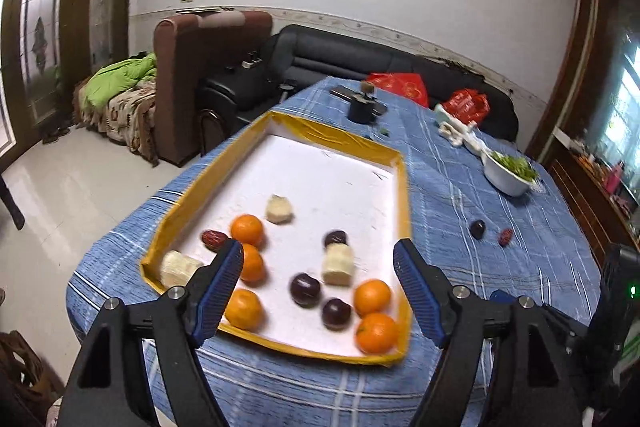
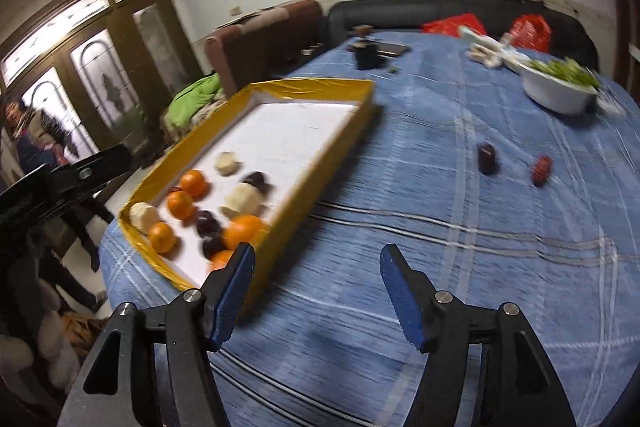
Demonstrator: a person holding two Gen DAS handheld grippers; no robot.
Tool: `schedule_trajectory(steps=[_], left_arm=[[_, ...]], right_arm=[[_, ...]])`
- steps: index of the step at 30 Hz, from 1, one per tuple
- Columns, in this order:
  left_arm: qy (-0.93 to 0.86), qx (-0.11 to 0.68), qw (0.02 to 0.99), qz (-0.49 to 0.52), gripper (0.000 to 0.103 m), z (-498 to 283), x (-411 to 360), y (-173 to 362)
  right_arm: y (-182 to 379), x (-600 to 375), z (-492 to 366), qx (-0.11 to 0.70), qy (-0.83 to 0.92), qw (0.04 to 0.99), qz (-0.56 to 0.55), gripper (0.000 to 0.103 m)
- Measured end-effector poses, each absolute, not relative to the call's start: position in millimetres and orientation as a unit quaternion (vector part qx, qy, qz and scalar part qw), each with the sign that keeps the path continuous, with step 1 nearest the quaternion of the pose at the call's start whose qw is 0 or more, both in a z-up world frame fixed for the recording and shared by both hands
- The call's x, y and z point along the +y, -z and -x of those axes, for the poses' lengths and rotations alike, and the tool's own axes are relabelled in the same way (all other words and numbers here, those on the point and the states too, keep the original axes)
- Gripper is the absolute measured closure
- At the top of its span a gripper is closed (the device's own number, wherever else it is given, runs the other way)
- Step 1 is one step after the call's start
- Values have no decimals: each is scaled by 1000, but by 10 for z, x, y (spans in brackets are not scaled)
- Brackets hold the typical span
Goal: Organize fruits
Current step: 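Move the right tool toward a red date while the left tool approaches a dark plum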
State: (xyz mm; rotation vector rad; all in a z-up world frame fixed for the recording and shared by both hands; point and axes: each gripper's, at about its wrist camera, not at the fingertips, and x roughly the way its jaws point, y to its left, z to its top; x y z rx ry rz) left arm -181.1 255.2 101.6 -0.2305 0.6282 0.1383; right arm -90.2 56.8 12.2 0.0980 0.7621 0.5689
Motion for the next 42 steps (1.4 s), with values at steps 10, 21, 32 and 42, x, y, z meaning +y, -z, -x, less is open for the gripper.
schedule_trajectory(steps=[10, 21, 32, 42], left_arm=[[-47, 319, 946, 32, 26, 1784, 1895, -1019], [-42, 332, 942, -19, 25, 1725, 1542, -966], [-29, 358, 933, -18, 24, 1584, 1509, -812], [23, 367, 930, 20, 24, 1448, 1415, -724]], right_arm=[[22, -100, 901, 375, -233, 892, -99, 33], [85, -407, 905, 378, -223, 890, -121, 31], [112, -636, 866, 388, -200, 892, -114, 31], [-186, -856, 36, 382, -143, 909, -88, 29]])
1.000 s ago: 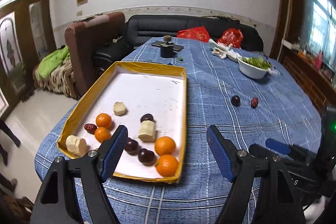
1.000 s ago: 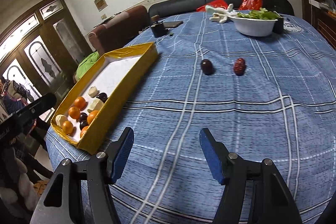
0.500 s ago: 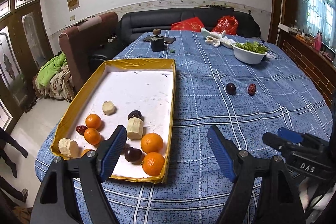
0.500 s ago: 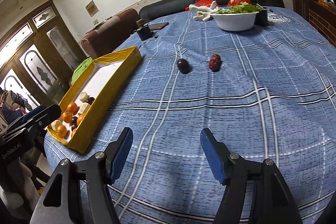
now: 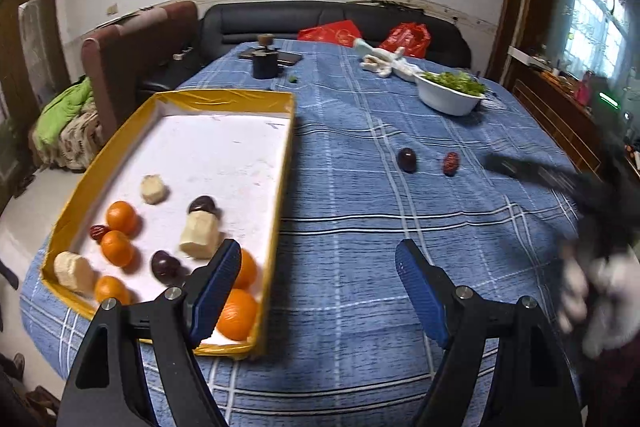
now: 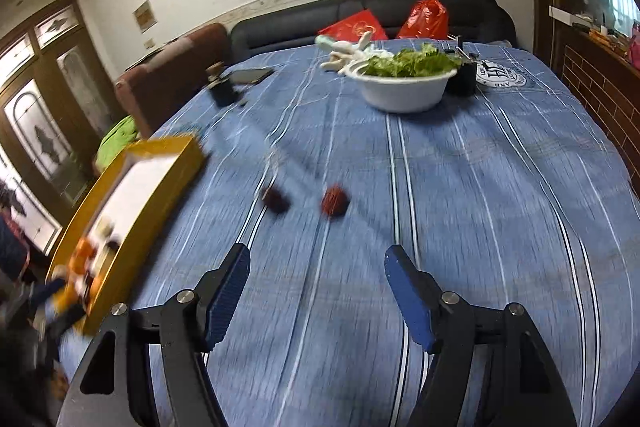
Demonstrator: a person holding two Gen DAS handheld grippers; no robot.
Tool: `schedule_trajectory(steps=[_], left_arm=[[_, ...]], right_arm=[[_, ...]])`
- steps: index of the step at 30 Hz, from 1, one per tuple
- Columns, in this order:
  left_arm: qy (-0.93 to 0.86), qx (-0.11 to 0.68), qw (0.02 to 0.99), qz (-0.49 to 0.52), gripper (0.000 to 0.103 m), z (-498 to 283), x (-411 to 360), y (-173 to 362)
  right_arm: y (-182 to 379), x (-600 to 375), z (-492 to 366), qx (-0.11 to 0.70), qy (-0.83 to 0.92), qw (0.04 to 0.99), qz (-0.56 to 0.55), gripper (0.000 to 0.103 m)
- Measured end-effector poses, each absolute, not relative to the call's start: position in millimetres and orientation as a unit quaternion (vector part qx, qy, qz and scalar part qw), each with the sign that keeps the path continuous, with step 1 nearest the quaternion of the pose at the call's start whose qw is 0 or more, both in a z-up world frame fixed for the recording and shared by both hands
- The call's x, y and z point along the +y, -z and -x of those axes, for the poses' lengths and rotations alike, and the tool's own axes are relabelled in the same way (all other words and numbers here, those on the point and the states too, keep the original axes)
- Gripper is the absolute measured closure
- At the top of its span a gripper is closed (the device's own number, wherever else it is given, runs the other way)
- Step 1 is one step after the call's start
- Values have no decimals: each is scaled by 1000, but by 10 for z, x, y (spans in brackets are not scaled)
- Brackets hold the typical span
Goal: Organize fruits
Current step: 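Move the right tool toward a red date while the left tool approaches a dark plum, then grasp the red date with the right tool while the left tool grasps the plum, then carry the date and plum into the tray while both tools open to release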
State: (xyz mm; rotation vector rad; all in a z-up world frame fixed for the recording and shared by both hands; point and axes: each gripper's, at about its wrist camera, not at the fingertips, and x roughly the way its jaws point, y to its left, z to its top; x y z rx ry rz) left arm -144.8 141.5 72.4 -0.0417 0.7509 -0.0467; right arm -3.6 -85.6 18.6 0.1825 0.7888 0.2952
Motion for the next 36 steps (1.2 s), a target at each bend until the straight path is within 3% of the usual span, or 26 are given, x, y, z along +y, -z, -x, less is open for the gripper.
schedule_trajectory(steps=[1, 3, 4, 13, 14, 30, 32, 33, 34, 36], left_arm=[[24, 366, 930, 19, 24, 1441, 1409, -732], [24, 366, 930, 18, 24, 1394, 1423, -768], [21, 365, 931, 16, 24, 1362, 1437, -789], [42, 391, 919, 26, 24, 745, 1292, -717], [51, 398, 916, 25, 24, 639, 1219, -678], [105, 442, 891, 11, 25, -328, 455, -225], [107, 446, 888, 7, 32, -383, 407, -156], [109, 447, 888, 3, 53, -396, 390, -135], [108, 452, 885, -4, 81, -416, 370, -93], [107, 451, 886, -3, 79, -413, 375, -65]], right_arm=[[-169, -826, -99, 390, -143, 905, -92, 33], [-64, -735, -399, 415, -133, 896, -92, 64], [-13, -710, -494, 424, -124, 893, -90, 67], [288, -675, -728, 434, -129, 885, -103, 68], [291, -692, -724, 430, -132, 887, -106, 78], [164, -1129, -695, 420, -120, 884, -166, 78], [155, -1163, -695, 419, -120, 883, -173, 77], [152, -1150, -702, 418, -121, 884, -174, 77], [145, -1147, -700, 416, -121, 884, -174, 77], [139, -1141, -697, 415, -123, 884, -175, 77]])
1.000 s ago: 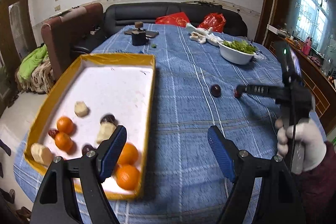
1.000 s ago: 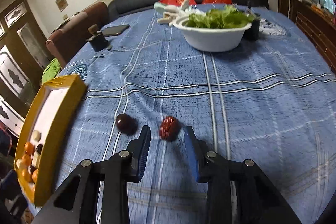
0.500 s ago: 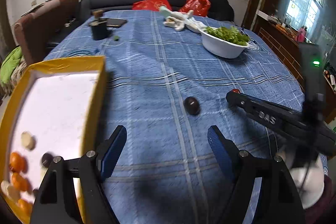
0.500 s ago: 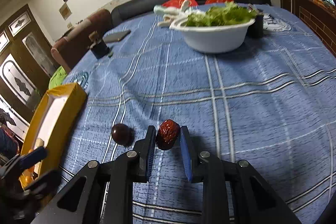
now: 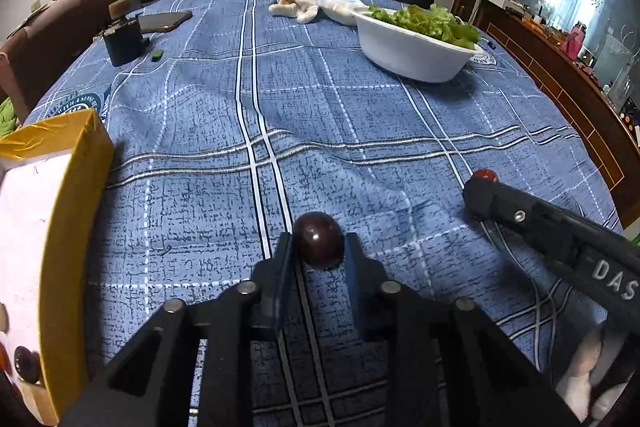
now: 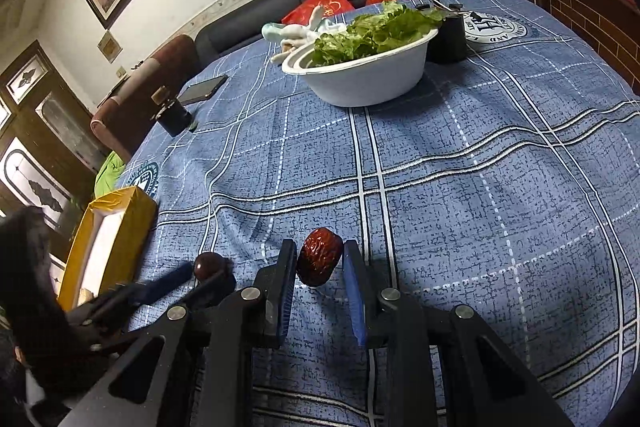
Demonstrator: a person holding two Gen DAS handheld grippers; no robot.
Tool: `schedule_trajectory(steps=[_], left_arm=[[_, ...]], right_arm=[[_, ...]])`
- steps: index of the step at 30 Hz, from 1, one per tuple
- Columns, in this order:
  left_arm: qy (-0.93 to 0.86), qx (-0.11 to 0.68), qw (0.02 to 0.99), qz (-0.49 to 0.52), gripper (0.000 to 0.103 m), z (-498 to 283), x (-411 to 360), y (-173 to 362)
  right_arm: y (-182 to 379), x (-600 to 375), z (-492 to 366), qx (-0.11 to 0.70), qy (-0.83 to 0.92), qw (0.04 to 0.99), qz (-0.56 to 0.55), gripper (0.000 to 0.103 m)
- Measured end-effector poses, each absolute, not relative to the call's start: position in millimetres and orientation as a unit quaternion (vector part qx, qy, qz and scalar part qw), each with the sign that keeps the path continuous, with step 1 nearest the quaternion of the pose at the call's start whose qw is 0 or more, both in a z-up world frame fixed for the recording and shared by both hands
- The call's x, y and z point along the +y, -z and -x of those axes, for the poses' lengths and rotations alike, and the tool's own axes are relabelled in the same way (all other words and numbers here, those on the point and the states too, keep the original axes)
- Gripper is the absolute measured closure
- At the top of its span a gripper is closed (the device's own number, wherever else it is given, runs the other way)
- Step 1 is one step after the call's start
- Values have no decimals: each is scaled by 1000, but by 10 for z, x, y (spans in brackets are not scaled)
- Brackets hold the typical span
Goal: Organize fruits
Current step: 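Carry the date and plum into the tray while both tools open to release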
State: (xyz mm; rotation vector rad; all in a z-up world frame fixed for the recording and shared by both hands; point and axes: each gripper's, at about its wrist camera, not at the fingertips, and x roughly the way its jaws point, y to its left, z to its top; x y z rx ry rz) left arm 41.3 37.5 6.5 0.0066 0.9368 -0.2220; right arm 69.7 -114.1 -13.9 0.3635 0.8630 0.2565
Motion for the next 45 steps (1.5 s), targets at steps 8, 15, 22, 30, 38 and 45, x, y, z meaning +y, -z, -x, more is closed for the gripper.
schedule_trajectory(steps=[8, 15, 22, 30, 38, 45], left_arm=[[103, 440, 891, 43, 79, -227, 582, -212], [100, 427, 896, 73, 79, 80, 764, -359], [43, 391, 914, 103, 79, 567, 1262, -630], [-39, 357, 920, 155, 79, 1097, 2123, -776], [-75, 322, 925, 186, 79, 1425, 2724, -865], [-100, 332, 917, 196, 79, 1525, 3048, -660]], right_arm=[[157, -1099, -697, 419, -129, 882, -173, 77], [207, -1116, -702, 422, -119, 882, -175, 77], [116, -931, -582, 403, -141, 892, -147, 77], [31, -642, -375, 375, -154, 909, -97, 77], [27, -553, -87, 361, -133, 920, -72, 77], [-252, 59, 287, 361, -226, 904, -41, 77]])
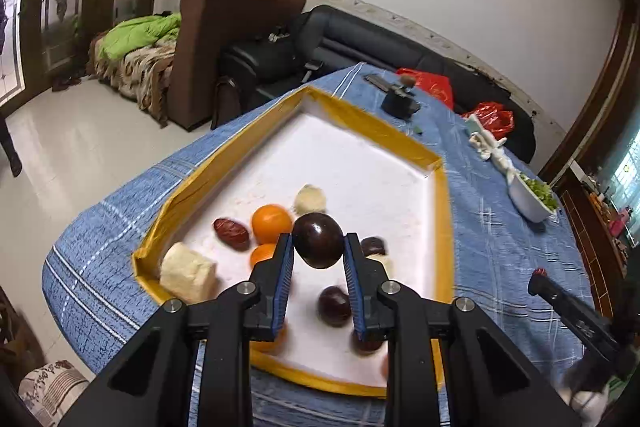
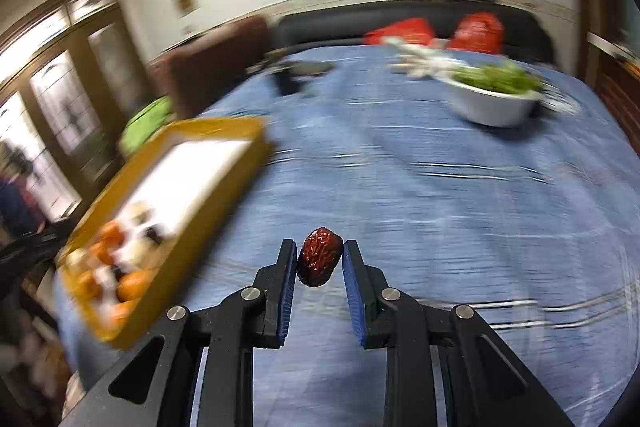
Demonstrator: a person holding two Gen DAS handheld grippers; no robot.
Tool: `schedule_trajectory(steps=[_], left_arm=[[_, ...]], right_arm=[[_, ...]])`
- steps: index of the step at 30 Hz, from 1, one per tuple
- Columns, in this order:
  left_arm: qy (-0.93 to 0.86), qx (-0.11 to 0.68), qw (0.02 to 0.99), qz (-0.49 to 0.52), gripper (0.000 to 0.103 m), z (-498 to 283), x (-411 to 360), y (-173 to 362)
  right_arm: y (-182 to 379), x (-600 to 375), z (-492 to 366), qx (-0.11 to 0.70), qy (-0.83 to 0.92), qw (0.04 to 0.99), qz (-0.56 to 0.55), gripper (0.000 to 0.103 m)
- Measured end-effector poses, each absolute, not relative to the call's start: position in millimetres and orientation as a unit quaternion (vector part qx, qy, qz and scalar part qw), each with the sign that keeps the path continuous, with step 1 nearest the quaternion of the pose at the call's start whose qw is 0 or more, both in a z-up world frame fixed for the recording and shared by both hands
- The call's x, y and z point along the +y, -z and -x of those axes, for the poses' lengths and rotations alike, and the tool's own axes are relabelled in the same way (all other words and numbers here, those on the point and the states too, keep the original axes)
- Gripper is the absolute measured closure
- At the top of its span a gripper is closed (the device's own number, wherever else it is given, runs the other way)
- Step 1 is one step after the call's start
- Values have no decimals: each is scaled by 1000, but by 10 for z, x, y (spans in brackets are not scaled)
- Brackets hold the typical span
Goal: Organize fruits
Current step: 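Carry the date and plum into the tray while both tools open to release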
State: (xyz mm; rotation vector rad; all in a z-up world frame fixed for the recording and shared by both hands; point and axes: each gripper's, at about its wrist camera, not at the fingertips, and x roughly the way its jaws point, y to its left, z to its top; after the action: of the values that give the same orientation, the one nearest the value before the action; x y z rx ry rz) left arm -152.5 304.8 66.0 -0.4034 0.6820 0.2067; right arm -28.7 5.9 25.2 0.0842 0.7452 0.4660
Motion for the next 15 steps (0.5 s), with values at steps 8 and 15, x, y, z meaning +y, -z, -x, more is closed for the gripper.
schedule_trajectory(steps=[8, 15], left_arm=[[-99, 340, 925, 139, 79, 1424, 3030, -573], [-91, 365, 913, 158, 79, 1166, 3212, -434]], right_arm=[[-415, 1288, 416, 366, -325, 871, 40, 76], [-205, 1724, 224, 381, -310, 868, 70, 76]])
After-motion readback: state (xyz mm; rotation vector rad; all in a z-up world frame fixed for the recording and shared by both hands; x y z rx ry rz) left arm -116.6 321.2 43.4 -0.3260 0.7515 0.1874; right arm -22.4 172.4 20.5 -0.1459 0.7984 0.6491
